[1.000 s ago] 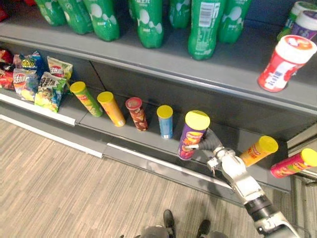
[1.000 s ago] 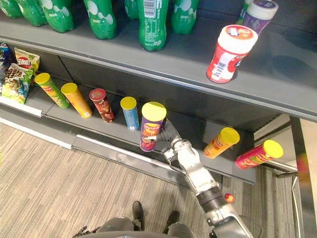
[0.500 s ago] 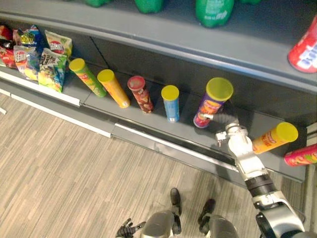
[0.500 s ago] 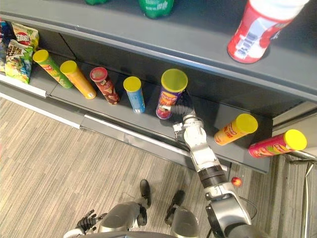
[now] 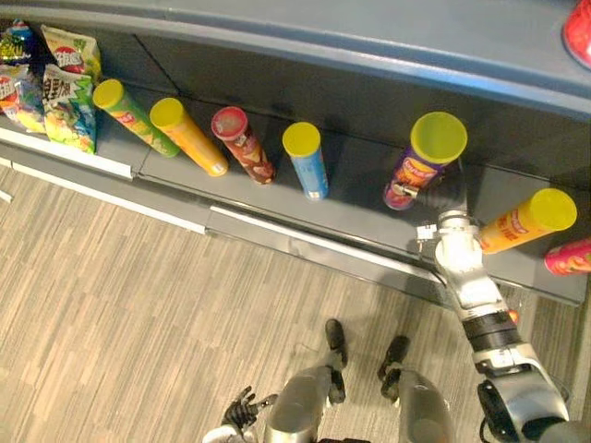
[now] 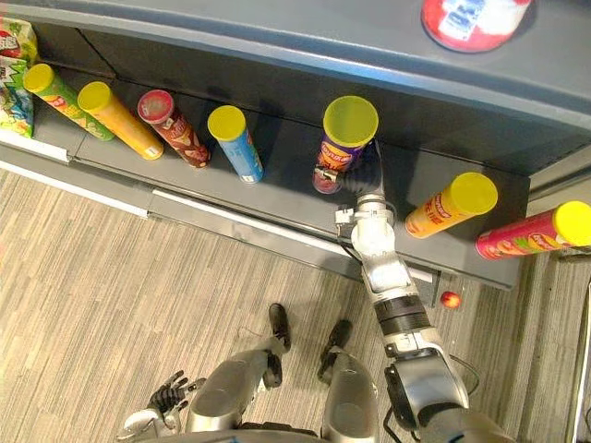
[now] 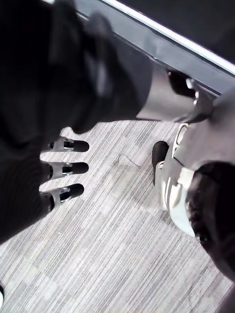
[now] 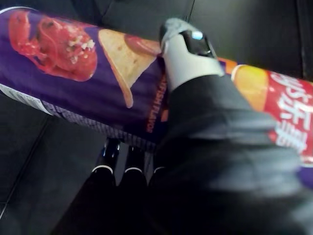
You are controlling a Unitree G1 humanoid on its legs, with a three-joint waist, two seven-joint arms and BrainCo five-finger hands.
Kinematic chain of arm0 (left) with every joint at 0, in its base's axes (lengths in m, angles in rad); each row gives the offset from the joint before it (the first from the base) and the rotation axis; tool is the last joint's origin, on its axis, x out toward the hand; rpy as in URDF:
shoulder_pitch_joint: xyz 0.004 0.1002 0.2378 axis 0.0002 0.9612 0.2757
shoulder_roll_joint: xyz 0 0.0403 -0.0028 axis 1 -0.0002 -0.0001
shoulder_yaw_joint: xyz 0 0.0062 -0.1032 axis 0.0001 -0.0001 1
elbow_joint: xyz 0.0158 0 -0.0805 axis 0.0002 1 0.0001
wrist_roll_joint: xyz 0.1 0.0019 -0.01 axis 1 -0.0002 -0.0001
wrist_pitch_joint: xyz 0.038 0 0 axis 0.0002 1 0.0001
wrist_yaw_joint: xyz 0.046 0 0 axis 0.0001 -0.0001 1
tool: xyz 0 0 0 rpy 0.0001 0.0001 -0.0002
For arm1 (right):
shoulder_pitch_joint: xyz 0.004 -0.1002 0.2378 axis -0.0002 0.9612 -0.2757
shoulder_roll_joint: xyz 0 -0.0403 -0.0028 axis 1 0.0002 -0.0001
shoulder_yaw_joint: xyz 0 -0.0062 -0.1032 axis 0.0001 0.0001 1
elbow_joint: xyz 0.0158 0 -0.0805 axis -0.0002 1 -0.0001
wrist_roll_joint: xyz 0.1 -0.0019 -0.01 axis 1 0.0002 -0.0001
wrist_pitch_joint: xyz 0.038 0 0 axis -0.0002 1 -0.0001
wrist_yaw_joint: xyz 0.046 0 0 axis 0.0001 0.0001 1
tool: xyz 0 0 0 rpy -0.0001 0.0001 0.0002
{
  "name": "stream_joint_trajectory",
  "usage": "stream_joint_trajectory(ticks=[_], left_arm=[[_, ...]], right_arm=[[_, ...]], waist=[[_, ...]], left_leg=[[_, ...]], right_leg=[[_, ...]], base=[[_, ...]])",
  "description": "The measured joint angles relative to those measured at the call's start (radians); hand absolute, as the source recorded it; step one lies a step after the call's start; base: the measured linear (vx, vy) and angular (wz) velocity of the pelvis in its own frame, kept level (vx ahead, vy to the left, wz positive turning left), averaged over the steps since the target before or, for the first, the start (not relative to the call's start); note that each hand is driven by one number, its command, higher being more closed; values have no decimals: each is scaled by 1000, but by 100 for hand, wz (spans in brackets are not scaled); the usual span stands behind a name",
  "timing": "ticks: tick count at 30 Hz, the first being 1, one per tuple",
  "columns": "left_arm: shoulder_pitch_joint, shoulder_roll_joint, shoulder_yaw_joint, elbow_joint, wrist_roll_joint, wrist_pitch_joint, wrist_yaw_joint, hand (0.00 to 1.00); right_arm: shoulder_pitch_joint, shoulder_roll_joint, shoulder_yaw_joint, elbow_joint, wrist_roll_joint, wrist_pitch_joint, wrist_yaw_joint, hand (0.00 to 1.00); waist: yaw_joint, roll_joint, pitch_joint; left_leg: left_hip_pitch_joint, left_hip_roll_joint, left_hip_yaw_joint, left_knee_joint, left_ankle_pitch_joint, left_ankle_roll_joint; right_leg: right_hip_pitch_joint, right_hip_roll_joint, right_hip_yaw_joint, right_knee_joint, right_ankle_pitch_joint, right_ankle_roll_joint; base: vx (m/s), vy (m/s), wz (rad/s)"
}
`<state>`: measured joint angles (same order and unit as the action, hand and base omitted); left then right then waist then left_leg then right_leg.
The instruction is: Put the gum and the chips on the shelf.
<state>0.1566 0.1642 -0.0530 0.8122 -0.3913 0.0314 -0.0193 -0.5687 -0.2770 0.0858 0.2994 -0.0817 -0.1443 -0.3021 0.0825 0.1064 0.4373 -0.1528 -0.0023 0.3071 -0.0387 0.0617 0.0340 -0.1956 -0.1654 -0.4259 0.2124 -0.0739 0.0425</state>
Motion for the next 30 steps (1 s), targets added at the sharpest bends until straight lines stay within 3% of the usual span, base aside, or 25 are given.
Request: stream_joint_trajectory(ticks=[30], left_arm=[[-76, 5, -119, -38, -108, 3, -7, 0]], right_arm=[[-117, -73, 14, 190, -37, -24, -40, 100]], waist=[[12, 77, 56]], left_leg=[[-108, -7, 3, 45, 7, 9]], right_leg=[[-136, -40, 7, 113, -25, -15]], base=[[18, -11, 1]])
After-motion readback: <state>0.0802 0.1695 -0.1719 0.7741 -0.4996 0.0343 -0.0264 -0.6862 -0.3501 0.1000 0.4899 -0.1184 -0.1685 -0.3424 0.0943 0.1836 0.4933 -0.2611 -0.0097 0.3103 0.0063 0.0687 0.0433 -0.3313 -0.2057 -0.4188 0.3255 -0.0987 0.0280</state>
